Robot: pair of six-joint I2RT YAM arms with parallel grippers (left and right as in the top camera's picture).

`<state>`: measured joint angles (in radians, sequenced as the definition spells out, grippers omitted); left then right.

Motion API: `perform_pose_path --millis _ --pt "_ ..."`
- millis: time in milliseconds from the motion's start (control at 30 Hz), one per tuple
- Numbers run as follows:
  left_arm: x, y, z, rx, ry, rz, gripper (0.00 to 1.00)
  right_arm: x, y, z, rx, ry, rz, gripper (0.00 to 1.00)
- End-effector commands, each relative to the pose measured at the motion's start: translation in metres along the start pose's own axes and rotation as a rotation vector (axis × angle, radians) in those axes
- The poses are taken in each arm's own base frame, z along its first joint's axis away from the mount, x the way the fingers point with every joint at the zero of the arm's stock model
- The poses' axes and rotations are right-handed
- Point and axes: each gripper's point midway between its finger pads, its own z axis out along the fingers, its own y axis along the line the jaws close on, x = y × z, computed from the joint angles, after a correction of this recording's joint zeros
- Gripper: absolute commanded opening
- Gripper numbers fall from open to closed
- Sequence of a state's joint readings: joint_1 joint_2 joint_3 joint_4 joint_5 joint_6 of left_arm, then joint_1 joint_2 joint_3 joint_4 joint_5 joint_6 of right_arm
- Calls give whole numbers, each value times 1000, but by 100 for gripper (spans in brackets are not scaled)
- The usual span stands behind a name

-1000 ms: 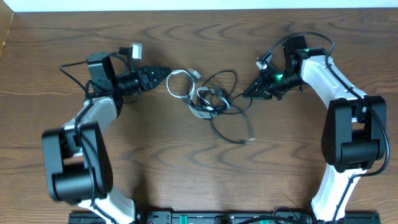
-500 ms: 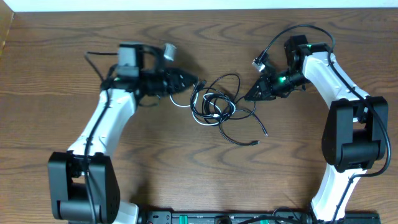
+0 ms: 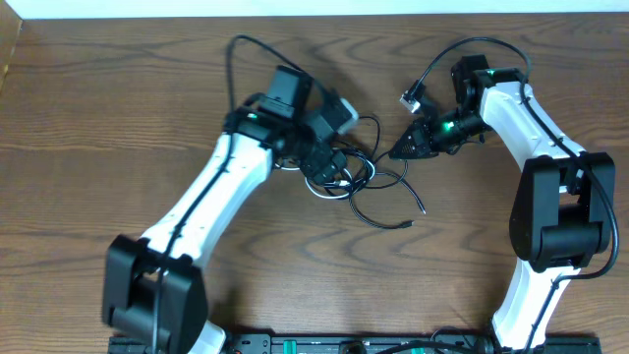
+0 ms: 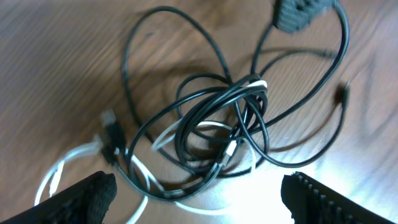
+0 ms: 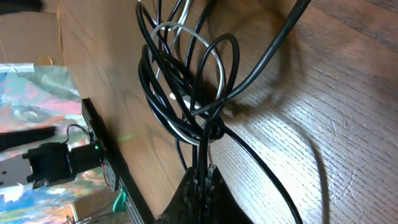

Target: Untangle cables

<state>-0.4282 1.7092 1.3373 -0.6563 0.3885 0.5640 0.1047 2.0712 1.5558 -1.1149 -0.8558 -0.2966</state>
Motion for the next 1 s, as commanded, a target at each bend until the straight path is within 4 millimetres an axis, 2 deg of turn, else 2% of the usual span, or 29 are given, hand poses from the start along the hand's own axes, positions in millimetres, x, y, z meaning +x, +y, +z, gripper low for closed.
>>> perform_pose_path --millis 0,167,267,400,533,733,767,833,867,967 --pt "5 -2 27 6 52 202 92 -5 5 -2 -4 -10 -34 1" --pt "8 -7 60 36 75 224 94 -5 5 -2 -4 -9 -35 1" --pt "9 -4 73 38 76 225 94 -5 6 -2 -4 -8 -36 1" --pt "6 0 80 27 59 231 94 -5 6 -2 -4 -8 -37 1" --pt "3 2 82 19 46 235 81 -5 6 -2 -4 -9 -37 1" --pt "5 5 92 21 49 233 83 -5 6 -1 -4 -9 -40 1" --pt "7 5 95 24 54 231 77 -5 6 -1 -4 -9 -40 1" --pt "10 5 99 28 62 229 24 -5 6 -1 -4 -9 -40 1" --pt "10 6 100 27 61 228 9 -5 6 -1 -4 -8 -40 1" --pt "7 12 97 11 46 189 7 -6 7 -1 -11 -12 -41 1"
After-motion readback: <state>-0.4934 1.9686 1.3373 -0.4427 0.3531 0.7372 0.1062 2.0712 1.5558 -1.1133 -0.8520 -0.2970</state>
